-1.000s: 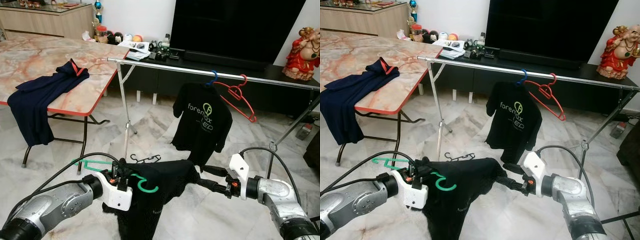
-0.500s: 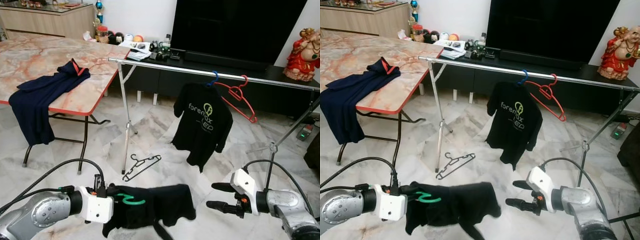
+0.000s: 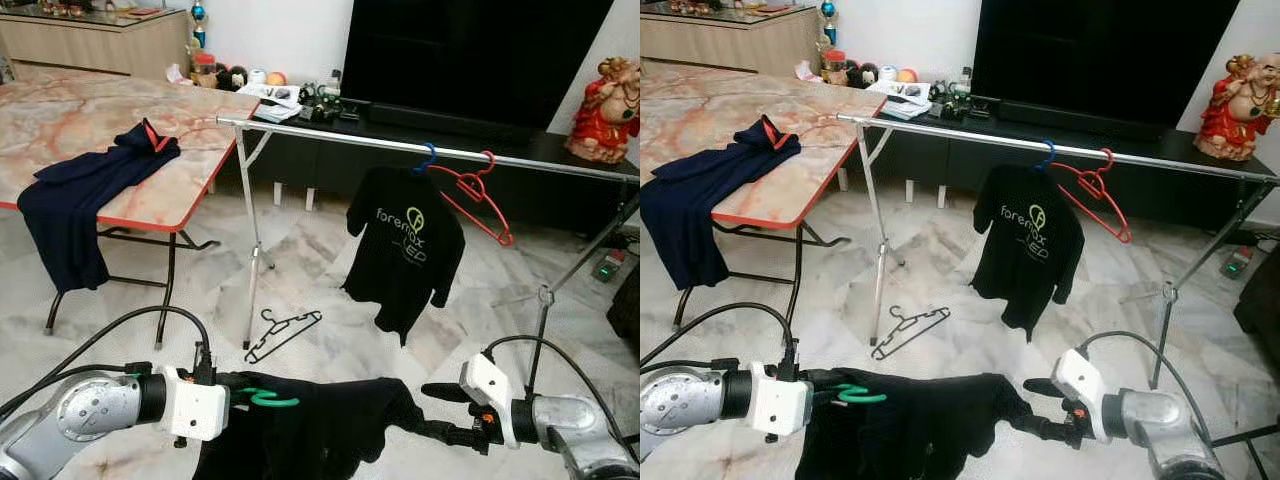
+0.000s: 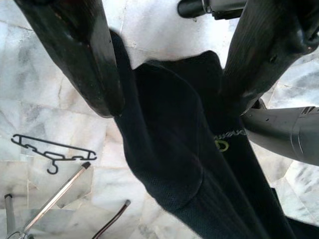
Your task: Hang hanger
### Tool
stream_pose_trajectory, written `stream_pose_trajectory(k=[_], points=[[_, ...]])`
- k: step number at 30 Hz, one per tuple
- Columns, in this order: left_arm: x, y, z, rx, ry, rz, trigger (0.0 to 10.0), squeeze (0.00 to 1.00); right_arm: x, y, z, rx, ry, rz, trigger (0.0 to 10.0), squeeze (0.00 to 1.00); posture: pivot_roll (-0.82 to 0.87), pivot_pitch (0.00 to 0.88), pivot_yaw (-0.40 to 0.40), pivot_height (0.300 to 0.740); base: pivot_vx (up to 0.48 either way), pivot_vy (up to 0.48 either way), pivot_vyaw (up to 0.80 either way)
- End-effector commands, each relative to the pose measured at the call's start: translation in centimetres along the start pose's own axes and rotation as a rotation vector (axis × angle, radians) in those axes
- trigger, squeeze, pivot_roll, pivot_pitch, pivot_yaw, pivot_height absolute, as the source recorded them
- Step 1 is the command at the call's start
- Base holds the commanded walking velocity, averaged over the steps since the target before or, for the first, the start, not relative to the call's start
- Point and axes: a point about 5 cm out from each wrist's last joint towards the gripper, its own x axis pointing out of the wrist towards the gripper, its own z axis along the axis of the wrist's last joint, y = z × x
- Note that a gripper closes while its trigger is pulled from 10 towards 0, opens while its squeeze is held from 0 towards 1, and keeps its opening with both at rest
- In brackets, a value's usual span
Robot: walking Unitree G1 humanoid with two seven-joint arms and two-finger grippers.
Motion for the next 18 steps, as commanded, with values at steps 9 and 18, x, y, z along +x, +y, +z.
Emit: stream_pose_trajectory(k=[9,18], points=[[0.6,2.0,3.5,0.046,-0.142,-0.018,10.0,0.00,0.6,0.4,-0.6,0.015,-0.004,-0.013,10.0,0.00,0.15,0.000,-0.099,0.740,0.000,0.000,0.00],[1.0,2.0,3.9,0.039,-0.152,-0.033,10.0,0.00,0.9,0.4,-0.1,0.043,-0.053,-0.011,4.2,0.00,0.15,0.000,-0.096,0.740,0.000,0.000,0.00]])
